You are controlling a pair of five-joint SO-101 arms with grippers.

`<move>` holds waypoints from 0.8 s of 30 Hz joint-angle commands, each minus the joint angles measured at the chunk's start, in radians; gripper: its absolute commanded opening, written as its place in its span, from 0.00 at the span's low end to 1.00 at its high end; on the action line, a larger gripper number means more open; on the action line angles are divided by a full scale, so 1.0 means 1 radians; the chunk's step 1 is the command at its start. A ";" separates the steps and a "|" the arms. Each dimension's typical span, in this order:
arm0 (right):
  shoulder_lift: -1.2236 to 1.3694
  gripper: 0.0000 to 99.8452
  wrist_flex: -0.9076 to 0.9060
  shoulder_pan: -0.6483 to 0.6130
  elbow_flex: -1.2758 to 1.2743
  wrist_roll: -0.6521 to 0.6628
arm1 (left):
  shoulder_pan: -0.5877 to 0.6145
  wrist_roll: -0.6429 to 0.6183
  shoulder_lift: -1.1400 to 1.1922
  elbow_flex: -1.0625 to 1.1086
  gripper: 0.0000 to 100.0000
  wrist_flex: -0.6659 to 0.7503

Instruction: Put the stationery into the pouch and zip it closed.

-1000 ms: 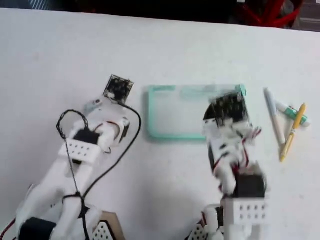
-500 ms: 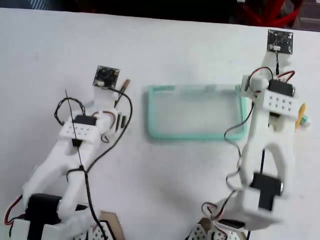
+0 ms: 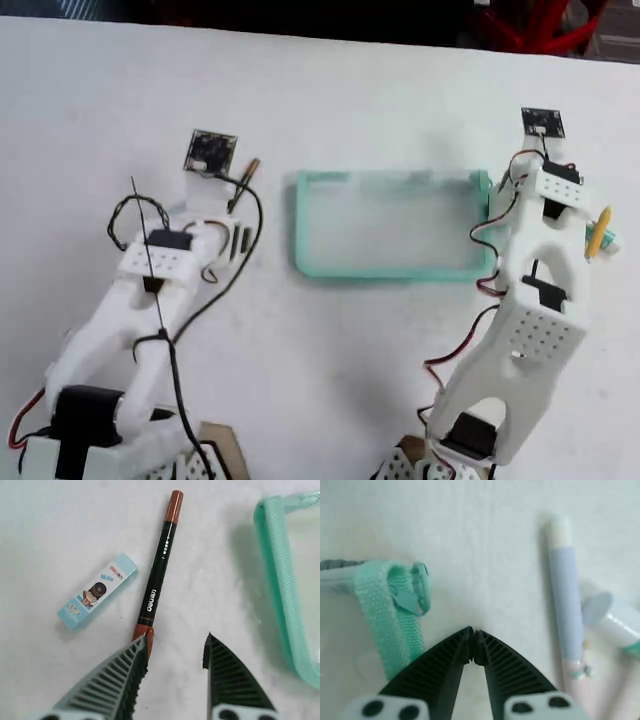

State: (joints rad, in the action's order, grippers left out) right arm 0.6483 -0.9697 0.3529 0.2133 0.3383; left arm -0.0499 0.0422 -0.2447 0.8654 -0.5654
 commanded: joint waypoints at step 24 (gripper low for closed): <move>-0.165 0.02 -0.374 -0.478 0.038 0.017 | -0.001 -0.011 -0.004 -0.046 0.20 0.021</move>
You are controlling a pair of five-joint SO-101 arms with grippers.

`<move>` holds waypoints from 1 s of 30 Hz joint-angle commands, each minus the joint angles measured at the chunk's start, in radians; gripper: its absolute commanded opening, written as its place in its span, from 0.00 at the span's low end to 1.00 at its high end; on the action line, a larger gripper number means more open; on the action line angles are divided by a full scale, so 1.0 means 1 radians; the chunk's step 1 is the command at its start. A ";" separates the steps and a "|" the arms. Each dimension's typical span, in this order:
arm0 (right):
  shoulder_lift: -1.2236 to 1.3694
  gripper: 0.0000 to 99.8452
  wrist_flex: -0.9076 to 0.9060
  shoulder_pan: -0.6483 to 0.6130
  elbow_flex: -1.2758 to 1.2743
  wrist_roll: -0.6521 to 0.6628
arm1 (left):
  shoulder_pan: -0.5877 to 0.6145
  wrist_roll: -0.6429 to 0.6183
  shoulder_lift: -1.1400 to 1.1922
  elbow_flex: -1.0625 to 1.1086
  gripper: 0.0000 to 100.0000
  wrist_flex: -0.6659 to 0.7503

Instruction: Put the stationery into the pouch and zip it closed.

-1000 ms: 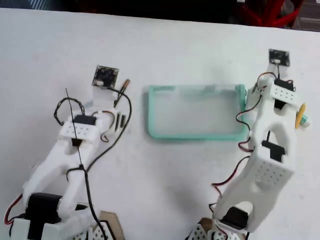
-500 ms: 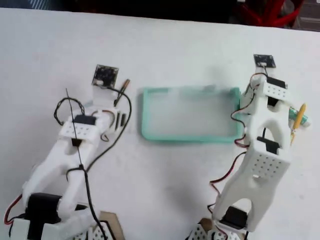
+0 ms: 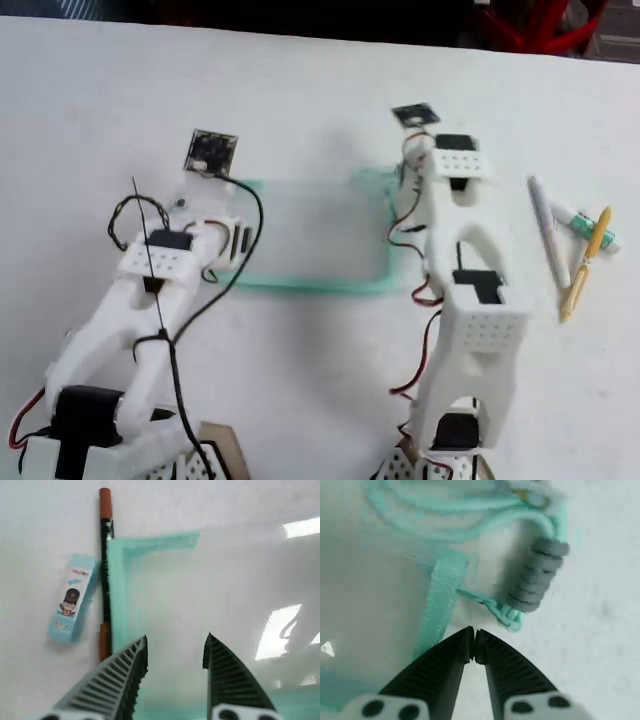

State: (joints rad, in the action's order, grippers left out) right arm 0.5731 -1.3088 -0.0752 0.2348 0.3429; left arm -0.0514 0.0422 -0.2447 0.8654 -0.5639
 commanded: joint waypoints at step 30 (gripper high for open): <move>-0.039 0.26 0.108 0.053 0.118 -0.316 | -0.001 -0.011 -0.008 -0.044 0.20 0.018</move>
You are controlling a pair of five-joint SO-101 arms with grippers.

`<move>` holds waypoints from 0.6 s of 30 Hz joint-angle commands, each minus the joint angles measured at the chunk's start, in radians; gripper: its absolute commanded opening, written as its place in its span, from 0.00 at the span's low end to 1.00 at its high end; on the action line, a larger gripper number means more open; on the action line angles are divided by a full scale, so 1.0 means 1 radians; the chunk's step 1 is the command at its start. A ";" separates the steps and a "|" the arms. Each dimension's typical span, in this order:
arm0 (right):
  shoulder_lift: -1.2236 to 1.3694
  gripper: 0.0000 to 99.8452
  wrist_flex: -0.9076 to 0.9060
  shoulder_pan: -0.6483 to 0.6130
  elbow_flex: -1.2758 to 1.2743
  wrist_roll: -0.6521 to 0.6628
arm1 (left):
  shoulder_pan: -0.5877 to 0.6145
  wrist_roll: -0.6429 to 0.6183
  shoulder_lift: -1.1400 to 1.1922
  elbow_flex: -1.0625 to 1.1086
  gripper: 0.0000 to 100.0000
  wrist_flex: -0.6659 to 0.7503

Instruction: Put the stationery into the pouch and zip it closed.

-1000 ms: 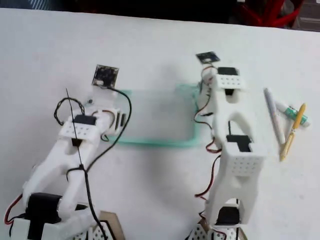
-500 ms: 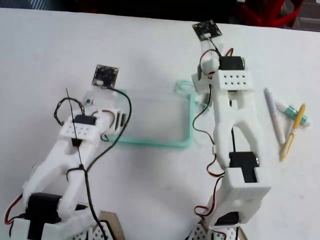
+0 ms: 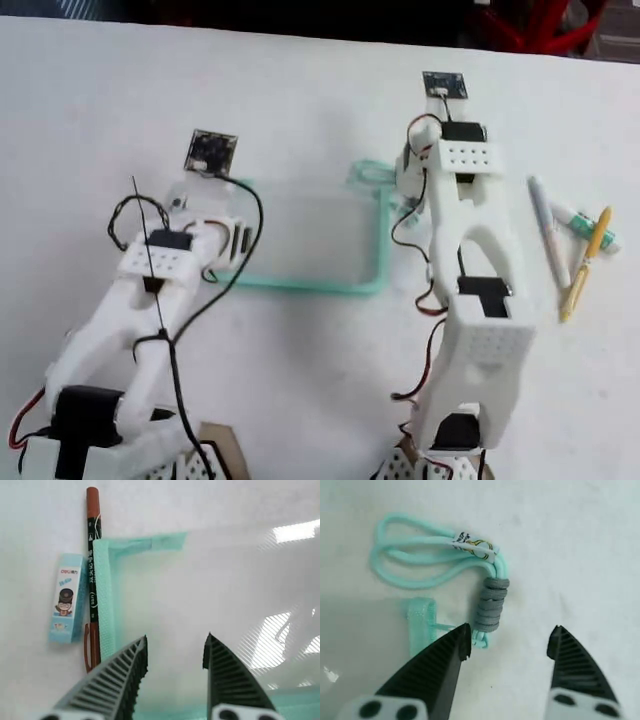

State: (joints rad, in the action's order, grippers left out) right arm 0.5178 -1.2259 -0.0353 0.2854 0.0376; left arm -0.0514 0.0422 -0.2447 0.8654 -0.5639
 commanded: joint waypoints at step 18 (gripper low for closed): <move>0.263 0.07 0.025 -0.004 0.273 -0.003 | -0.001 -0.011 -0.008 -0.044 0.20 0.018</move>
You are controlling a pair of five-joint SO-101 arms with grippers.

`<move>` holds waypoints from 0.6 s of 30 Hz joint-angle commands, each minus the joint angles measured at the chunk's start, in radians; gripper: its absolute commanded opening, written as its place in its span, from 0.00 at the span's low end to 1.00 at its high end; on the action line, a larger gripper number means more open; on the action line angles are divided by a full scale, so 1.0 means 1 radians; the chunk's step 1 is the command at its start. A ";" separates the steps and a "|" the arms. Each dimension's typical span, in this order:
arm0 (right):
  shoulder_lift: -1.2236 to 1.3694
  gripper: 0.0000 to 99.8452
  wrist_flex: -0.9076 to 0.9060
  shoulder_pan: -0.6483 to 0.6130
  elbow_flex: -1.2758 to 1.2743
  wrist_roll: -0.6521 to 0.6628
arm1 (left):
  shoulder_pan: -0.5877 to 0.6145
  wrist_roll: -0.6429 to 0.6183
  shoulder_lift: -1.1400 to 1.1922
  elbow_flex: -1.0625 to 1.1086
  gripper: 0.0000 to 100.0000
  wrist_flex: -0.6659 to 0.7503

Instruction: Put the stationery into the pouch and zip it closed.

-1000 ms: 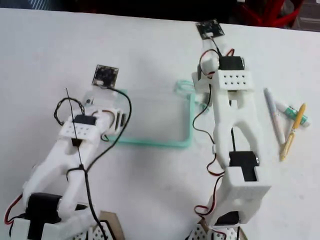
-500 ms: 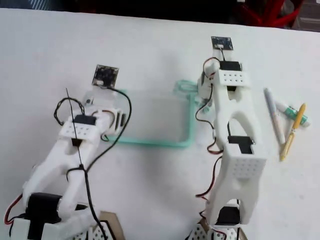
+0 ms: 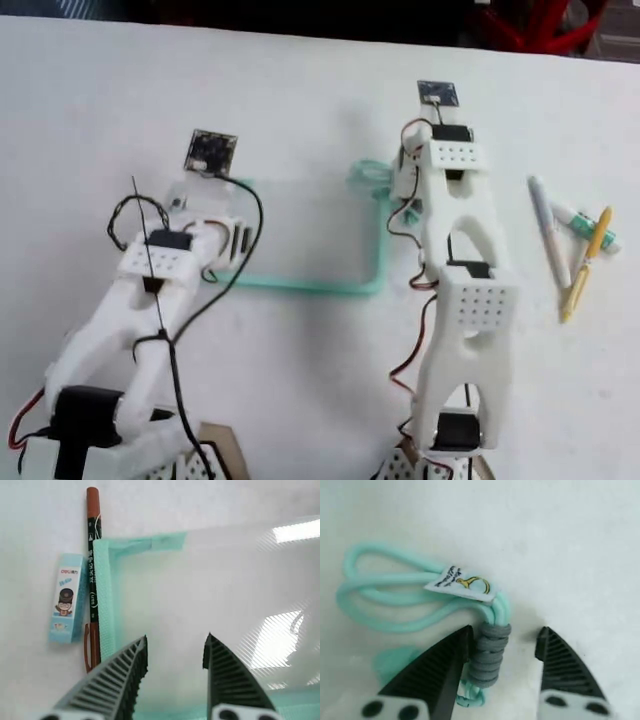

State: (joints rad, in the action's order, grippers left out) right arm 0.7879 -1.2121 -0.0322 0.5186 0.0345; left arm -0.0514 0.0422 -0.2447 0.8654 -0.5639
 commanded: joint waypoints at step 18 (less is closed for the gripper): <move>-0.372 0.02 -0.136 -0.002 0.041 0.000 | -0.001 -0.011 -0.008 -0.044 0.20 0.012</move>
State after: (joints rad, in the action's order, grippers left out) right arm 0.5961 -1.3103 -0.0338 0.5201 0.0345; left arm -0.0514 0.0422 -0.2447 0.8654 -0.5639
